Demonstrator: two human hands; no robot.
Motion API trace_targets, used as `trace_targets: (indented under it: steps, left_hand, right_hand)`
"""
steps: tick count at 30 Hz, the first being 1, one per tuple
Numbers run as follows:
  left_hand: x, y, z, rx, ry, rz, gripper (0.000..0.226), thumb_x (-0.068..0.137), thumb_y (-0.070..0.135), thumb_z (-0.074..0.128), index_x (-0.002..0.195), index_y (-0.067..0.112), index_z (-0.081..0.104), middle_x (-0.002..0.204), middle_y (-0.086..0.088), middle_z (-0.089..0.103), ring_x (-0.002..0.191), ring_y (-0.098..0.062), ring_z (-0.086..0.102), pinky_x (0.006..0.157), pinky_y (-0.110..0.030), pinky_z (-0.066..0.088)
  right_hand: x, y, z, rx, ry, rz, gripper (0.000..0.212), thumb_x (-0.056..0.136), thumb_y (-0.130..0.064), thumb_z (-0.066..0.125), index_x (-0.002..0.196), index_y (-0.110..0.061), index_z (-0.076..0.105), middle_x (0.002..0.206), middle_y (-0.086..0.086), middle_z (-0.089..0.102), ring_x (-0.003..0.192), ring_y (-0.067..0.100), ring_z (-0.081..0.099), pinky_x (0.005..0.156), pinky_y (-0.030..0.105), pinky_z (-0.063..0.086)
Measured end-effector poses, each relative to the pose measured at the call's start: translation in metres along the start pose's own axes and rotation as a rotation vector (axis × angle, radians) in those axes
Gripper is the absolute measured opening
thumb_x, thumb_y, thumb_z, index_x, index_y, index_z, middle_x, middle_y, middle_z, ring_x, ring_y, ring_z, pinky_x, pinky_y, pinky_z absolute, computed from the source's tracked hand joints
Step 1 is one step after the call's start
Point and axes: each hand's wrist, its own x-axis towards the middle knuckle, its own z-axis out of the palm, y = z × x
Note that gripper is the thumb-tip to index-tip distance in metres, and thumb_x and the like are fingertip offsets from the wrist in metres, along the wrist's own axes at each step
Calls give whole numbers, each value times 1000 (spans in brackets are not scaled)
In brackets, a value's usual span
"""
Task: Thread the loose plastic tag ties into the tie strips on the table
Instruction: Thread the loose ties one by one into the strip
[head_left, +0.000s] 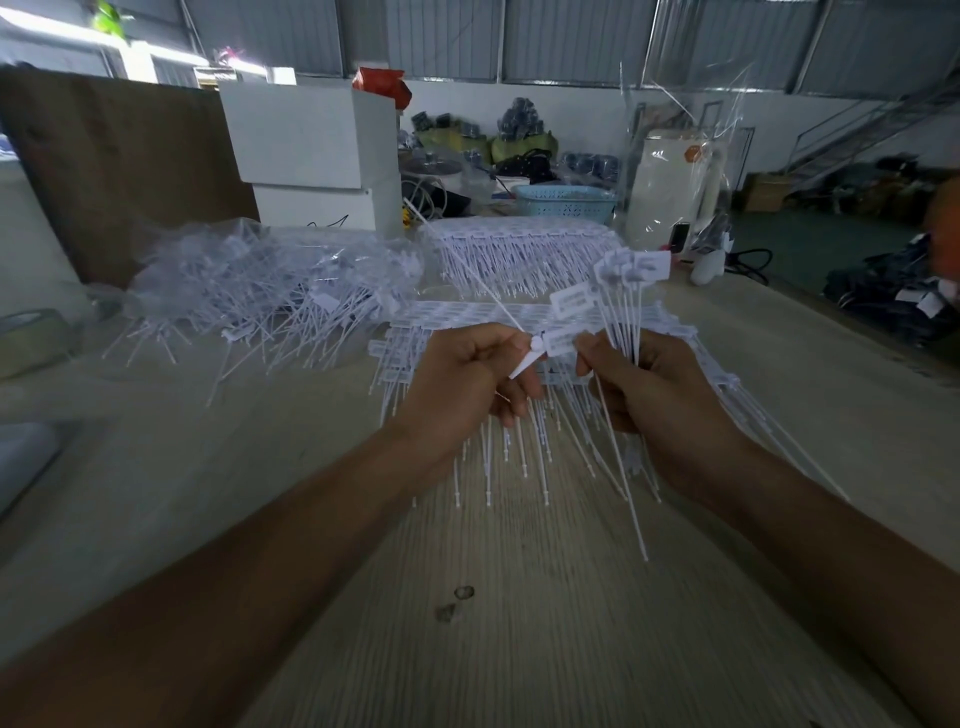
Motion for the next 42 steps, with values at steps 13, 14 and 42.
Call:
trace_targets:
  steps: [13, 14, 42]
  left_hand:
    - [9, -2, -7, -209, 292, -241, 14, 97, 5, 55, 99, 5, 69, 52, 3, 51, 43, -8, 38, 39, -19, 31]
    - [11, -2, -14, -196, 359, -226, 14, 96, 5, 57, 101, 5, 69, 52, 5, 52, 43, -7, 39, 39, -18, 31]
    - [1, 2, 8, -77, 185, 88, 19, 90, 0, 68, 108, 2, 74, 97, -11, 76, 80, -25, 76, 70, -25, 59]
  right_hand:
    - [-3, 1, 0, -120, -136, -113, 31, 100, -24, 57, 72, -12, 62, 50, -1, 35, 44, 12, 29, 46, 23, 28]
    - [-3, 0, 0, -117, -145, -114, 31, 100, -24, 57, 72, -12, 62, 49, -3, 35, 43, 11, 29, 45, 22, 28]
    - [-4, 5, 12, -519, -114, -213, 16, 106, -30, 41, 102, -29, 57, 63, -25, 56, 60, -6, 53, 60, 11, 36]
